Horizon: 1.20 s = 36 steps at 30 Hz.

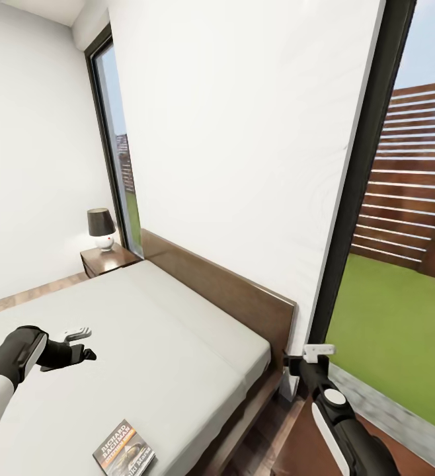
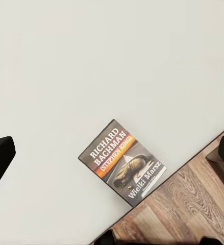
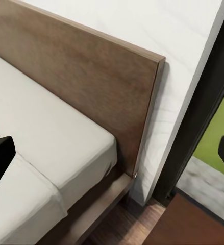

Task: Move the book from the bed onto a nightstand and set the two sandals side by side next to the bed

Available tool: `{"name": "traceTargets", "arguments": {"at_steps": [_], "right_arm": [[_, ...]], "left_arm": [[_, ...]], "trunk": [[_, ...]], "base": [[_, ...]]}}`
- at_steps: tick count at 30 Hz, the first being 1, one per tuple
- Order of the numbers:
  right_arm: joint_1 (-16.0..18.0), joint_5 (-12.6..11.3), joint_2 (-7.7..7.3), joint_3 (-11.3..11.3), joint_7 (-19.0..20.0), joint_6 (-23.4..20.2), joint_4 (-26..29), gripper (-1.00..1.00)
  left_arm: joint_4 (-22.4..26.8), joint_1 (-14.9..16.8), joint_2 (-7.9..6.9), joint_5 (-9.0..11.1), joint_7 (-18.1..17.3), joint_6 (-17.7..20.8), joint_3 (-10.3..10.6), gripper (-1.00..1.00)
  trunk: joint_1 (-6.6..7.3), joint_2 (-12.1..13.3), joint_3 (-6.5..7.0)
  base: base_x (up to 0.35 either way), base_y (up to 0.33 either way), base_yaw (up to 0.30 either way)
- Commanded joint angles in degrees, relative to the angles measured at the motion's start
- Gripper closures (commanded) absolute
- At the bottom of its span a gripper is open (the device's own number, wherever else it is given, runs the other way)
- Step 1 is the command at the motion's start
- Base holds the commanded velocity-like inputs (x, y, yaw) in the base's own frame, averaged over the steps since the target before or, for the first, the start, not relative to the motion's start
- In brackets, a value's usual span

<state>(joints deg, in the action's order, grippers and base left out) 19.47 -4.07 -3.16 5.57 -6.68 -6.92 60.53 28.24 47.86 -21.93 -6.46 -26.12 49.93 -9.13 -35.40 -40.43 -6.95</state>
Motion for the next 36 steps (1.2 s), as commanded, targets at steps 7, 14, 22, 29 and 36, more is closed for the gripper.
{"name": "traceTargets", "arguments": {"at_steps": [7,14,22,29,36], "right_arm": [[0.0,-0.4,-0.11,0.5,-0.5,-0.3,1.6,-1.00],[-0.4,-0.5,-0.16,0.4,-0.5,-0.6,8.4,-1.00],[-5.6,-0.5,-0.29,0.4,-0.5,-1.0,22.3,-1.00],[-11.7,-0.4,-0.12,2.1,-0.6,-0.4,28.3,-1.00],[-13.6,-0.4,-0.04,3.8,-1.0,0.9,29.9,-1.00]], "left_arm": [[0.1,0.1,0.05,-0.6,-0.5,0.2,-0.4,-1.00],[0.1,0.1,0.05,-0.6,-0.5,0.3,-0.4,-1.00],[0.1,0.1,0.05,-0.6,-0.5,0.3,-0.4,-1.00],[0.1,0.1,0.15,-0.6,-0.4,0.2,-0.4,-1.00],[0.1,0.1,0.60,-0.6,-0.4,0.3,-0.4,-1.00]], "trunk": [[-1.12,-2.1,-1.00],[-1.12,-2.1,-1.00],[-1.12,-2.1,-1.00],[-1.12,-2.1,-1.00],[-1.12,-2.1,-1.00]], "base": [[0.000,0.000,0.000],[0.000,0.000,0.000],[0.000,0.000,0.000],[0.000,0.000,0.000],[0.000,0.000,0.000]]}}
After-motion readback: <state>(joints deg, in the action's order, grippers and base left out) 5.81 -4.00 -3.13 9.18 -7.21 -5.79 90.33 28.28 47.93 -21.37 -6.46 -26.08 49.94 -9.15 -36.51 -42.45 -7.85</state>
